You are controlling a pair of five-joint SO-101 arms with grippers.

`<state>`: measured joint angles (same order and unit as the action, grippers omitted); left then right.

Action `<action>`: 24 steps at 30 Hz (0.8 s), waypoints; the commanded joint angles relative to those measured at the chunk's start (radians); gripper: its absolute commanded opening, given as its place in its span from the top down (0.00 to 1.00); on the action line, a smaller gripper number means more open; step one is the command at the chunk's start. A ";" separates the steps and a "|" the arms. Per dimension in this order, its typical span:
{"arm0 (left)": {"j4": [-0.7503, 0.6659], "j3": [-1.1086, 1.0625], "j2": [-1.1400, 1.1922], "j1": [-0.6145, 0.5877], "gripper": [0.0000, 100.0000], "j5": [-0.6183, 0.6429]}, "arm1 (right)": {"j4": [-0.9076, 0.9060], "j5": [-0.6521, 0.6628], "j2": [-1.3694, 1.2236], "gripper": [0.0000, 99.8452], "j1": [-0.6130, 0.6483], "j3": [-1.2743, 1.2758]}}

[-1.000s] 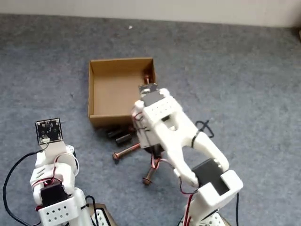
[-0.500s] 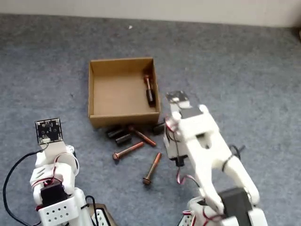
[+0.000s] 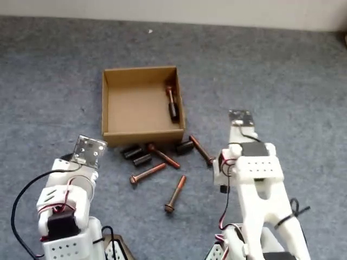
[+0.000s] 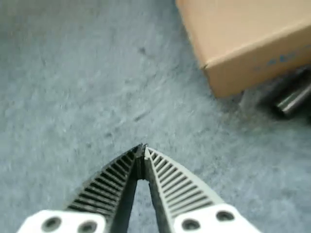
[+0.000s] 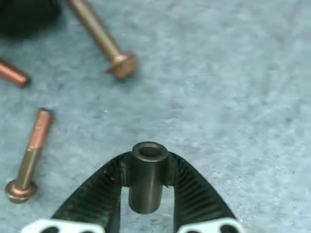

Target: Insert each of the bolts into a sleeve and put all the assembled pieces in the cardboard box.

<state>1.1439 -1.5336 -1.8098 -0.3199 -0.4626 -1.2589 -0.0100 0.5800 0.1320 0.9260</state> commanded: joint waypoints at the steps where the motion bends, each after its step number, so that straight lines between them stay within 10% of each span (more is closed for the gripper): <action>1: 0.132 0.193 0.025 0.154 0.98 -0.009 | 0.012 0.011 0.076 1.00 -0.071 0.019; 11: 0.184 0.596 0.687 0.358 0.92 0.031 | 0.240 0.005 0.188 1.00 -0.217 0.234; 24: 0.176 0.924 1.199 0.679 0.76 0.730 | 0.252 0.003 0.213 1.00 -0.239 0.268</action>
<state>1.3249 -0.7096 -0.7127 0.2708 0.0606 -1.0150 -0.0100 0.7672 -0.0982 1.1976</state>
